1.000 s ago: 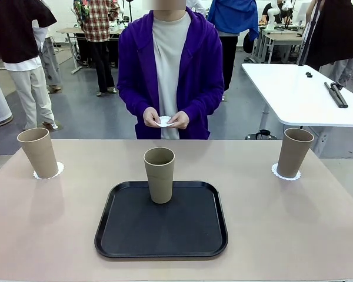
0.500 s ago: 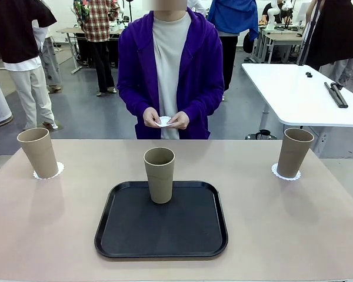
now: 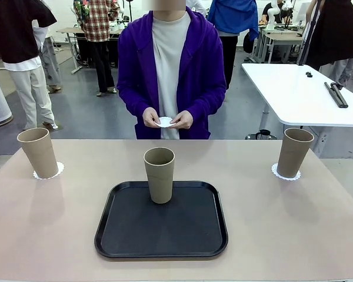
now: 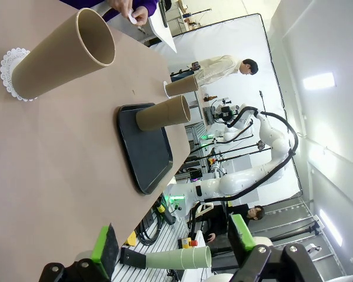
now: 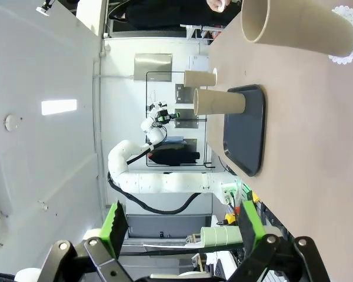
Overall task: Place coasters on the table and set cups on them.
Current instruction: Take one Reusable plastic cup from the Flat Tray and place it on a coaster set by the human.
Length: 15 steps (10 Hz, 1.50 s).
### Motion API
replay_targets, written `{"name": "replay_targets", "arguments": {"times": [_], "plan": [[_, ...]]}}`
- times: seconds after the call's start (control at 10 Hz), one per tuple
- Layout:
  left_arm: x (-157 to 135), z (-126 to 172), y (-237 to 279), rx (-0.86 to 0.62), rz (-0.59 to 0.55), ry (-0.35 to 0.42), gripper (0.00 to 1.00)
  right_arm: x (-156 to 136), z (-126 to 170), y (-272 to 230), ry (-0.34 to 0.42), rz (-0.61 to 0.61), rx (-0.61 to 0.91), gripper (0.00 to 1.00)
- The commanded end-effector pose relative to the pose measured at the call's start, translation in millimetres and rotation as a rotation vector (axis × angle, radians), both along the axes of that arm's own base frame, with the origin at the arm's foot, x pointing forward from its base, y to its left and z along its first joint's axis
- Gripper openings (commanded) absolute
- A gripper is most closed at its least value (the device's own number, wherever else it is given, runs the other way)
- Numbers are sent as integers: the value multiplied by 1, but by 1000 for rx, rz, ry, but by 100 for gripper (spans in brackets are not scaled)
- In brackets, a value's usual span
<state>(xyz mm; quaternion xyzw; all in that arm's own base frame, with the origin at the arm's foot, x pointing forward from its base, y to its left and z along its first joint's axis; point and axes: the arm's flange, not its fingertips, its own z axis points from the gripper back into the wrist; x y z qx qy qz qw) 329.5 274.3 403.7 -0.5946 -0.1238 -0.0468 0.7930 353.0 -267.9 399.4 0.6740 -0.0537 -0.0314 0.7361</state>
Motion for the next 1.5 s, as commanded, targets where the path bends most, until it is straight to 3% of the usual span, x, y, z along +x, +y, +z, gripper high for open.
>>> {"name": "replay_targets", "arguments": {"times": [0.0,1.4], "plan": [[0,3,1,-8,4,-5,100,-2,-1,-2,0,-4,16,100],[0,3,1,-8,4,-5,100,-2,-1,-2,0,-4,16,100]]}}
